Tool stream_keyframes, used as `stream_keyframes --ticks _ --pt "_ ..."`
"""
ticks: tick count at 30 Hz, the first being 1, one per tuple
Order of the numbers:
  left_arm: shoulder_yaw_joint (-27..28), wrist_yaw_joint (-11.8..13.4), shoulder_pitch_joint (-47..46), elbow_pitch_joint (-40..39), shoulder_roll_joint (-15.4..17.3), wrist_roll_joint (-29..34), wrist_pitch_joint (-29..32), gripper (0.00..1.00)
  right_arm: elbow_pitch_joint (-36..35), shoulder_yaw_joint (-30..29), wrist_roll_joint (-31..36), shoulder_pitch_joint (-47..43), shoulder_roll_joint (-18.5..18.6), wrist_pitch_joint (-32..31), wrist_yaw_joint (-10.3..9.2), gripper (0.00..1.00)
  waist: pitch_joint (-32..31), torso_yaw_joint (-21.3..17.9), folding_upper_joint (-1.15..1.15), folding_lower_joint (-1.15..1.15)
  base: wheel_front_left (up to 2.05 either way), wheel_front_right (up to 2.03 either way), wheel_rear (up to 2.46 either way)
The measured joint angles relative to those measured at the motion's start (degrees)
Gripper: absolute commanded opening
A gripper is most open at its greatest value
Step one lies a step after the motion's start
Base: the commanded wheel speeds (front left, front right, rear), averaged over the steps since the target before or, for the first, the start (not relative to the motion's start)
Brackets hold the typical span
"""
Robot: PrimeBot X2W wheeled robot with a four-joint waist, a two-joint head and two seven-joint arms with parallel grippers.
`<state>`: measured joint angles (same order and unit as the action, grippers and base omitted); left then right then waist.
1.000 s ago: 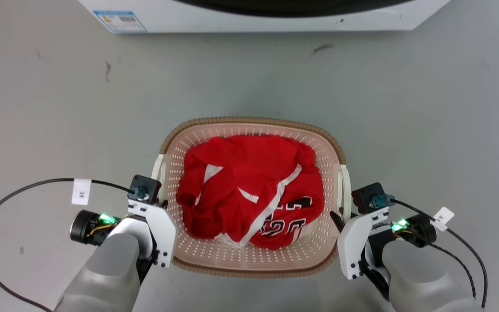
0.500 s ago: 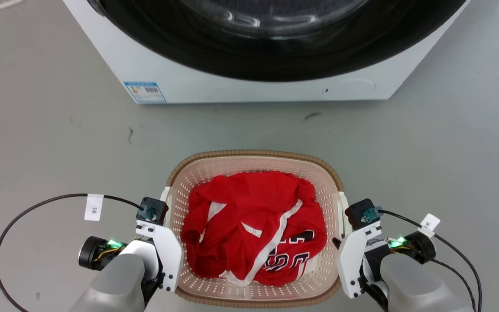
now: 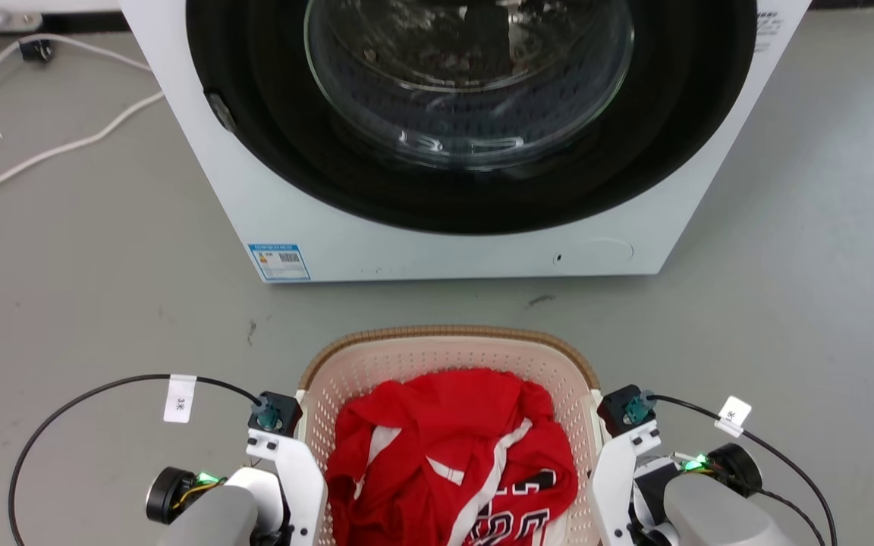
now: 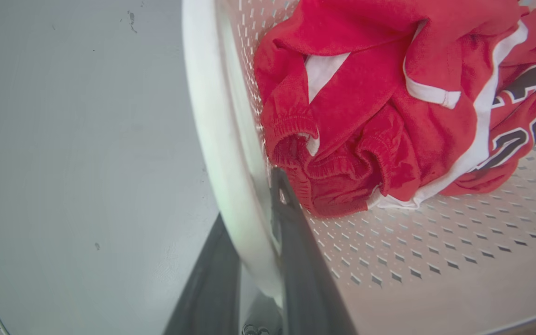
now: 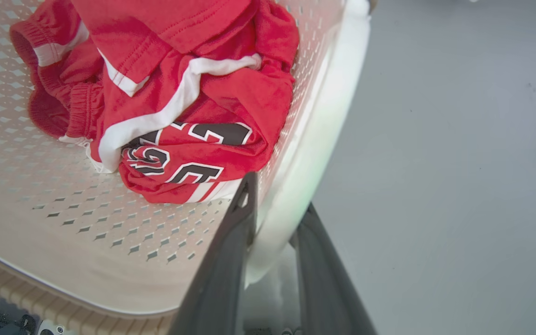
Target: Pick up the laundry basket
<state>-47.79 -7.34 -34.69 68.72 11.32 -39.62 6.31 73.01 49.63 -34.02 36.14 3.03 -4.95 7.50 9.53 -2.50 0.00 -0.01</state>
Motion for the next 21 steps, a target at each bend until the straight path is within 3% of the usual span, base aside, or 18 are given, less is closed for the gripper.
stream_keyframes --ticks 12,21 --pt "-4.6 0.0 3.8 -1.2 0.5 -5.5 4.4 0.0 -0.2 3.2 -3.2 -2.7 0.7 -4.9 0.0 0.0 -8.5 0.7 0.0 0.0 0.0 0.0 0.0" --pt "-7.0 0.0 3.7 -1.4 0.4 -8.9 7.7 0.0 -1.1 5.6 -5.7 -2.2 1.3 -8.3 0.0 0.0 -11.6 0.8 0.0 0.0 0.0 0.0 0.0"
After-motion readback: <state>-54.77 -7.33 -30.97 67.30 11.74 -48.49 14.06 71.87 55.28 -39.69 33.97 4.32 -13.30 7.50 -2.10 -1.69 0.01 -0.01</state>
